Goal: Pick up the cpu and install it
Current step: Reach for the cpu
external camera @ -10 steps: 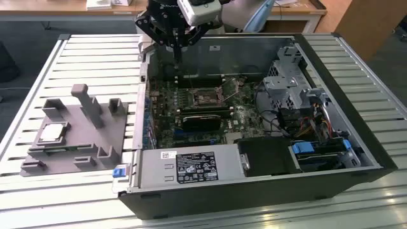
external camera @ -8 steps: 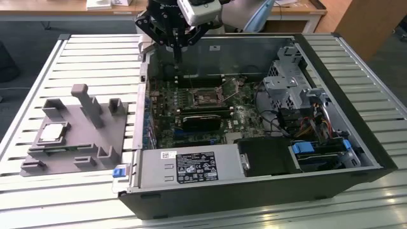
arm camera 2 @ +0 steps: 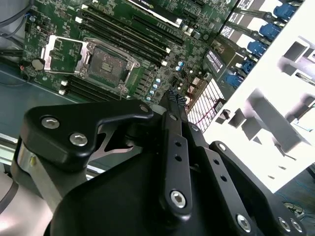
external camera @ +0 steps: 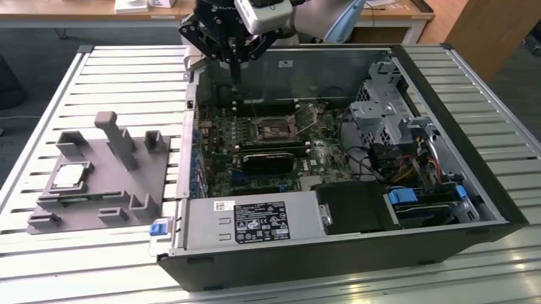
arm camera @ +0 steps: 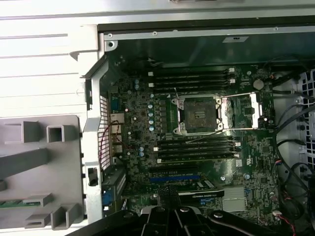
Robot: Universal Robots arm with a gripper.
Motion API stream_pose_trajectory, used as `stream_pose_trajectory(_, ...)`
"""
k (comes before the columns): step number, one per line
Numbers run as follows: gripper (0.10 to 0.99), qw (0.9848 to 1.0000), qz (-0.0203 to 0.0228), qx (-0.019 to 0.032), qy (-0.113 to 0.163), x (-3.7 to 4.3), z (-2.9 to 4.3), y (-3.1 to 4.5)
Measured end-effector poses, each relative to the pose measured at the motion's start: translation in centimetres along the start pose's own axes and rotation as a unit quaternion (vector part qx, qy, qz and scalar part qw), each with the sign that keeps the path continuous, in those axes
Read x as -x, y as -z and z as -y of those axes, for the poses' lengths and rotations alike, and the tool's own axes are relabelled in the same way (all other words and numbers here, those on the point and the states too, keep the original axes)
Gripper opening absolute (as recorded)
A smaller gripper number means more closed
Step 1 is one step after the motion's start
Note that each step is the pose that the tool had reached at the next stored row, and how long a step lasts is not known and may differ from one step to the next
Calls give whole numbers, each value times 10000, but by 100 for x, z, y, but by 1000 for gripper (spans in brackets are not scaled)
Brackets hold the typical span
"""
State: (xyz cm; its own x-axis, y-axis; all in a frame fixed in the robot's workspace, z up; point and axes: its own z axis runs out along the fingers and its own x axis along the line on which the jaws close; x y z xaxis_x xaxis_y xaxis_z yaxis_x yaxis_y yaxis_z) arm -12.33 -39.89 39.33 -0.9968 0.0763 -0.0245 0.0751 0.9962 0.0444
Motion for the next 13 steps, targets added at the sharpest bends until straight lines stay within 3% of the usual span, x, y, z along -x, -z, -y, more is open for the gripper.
stream_pose_trajectory(13, 106, 10000, 0, 0, 0, -51, 4, 0)
